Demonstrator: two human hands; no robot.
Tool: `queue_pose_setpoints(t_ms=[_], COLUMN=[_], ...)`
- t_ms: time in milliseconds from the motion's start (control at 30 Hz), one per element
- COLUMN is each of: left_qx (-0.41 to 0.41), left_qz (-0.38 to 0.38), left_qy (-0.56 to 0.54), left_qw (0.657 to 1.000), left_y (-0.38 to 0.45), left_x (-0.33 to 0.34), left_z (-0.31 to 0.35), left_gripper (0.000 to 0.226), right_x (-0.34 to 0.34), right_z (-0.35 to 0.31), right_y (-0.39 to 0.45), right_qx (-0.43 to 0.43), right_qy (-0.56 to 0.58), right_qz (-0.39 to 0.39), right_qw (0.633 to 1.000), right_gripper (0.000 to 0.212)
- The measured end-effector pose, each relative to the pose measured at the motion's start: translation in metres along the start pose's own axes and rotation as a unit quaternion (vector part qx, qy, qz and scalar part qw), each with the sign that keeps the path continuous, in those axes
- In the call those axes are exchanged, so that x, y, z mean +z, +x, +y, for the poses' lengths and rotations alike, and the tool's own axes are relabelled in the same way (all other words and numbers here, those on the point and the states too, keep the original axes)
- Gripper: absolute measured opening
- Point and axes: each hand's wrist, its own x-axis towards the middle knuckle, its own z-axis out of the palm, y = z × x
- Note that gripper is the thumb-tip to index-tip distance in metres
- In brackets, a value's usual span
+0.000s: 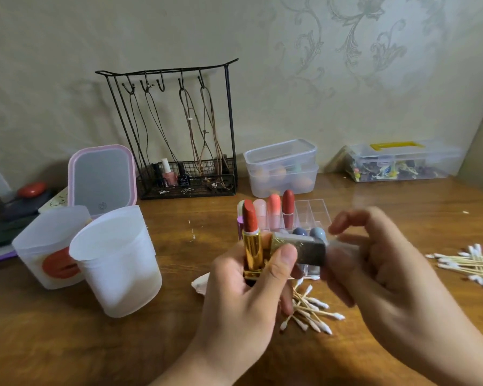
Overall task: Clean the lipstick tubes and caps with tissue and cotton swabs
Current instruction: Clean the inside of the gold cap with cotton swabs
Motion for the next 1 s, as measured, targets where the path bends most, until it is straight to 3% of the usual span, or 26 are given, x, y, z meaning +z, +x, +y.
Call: queue_pose_setpoints(t_ms=[67,133,233,333,400,467,533,633,700,767,833,900,933,1000], left_qx=[-0.009,-0.037,-0.067,-0.084,-0.082,-0.058,-0.030,-0.015,-0.013,-0.039,-0.076,-0.100,-0.107,-0.109], left_qz=[-0.006,0.004,0.038,0.027,0.012,-0.011,-0.026,-0.046,-0.061,-0.056,-0.038,-0.003,0.014,0.031], left_qy=[-0.008,-0.046,-0.102,-0.118,-0.110,-0.076,-0.047,-0.006,0.010,-0.005,-0.058,-0.109,-0.118,-0.117], left_qw=[1.000,0.998,0.992,0.989,0.990,0.995,0.998,0.999,0.998,0.998,0.995,0.989,0.987,0.987], left_y=[-0.001,-0.001,0.001,0.002,0.001,0.000,0.001,0.001,0.001,0.000,0.001,0.003,0.004,0.005], left_x=[0.001,0.002,0.001,0.000,-0.001,0.000,-0.001,-0.003,-0.003,-0.002,-0.001,-0.001,-0.001,-0.003], left_z=[0.001,0.003,0.003,0.004,0.004,0.004,0.003,0.002,0.002,0.003,0.004,0.007,0.007,0.006], left_gripper=[0.033,0.031,0.038,0.044,0.045,0.043,0.037,0.034,0.027,0.024,0.026,0.027,0.030,0.039], right_x=[0.001,-0.001,-0.008,-0.009,-0.004,0.002,0.004,-0.001,-0.001,0.000,0.000,-0.004,-0.007,-0.009], right_z=[-0.002,-0.004,-0.007,-0.003,-0.003,-0.008,-0.015,-0.011,-0.011,-0.010,-0.011,-0.013,-0.014,-0.007], right_y=[-0.002,-0.002,0.001,0.003,0.003,0.001,0.002,0.004,0.006,0.005,0.005,0.004,0.003,0.000], right_qx=[0.044,0.058,-0.038,-0.153,-0.152,-0.086,0.033,0.222,0.299,0.317,0.270,0.126,0.032,-0.097], right_qy=[0.101,0.164,0.014,-0.162,-0.177,-0.093,0.128,0.395,0.471,0.491,0.427,0.211,0.074,-0.123], right_qz=[-0.038,-0.048,0.022,0.078,0.093,0.115,0.120,0.043,0.015,0.005,0.009,0.035,0.051,0.062], right_qw=[0.993,0.984,0.999,0.972,0.968,0.985,0.984,0.891,0.830,0.811,0.863,0.969,0.995,0.986], right_gripper=[0.005,0.022,0.037,0.017,0.010,0.016,0.020,0.046,0.054,0.041,0.020,0.028,0.028,0.017])
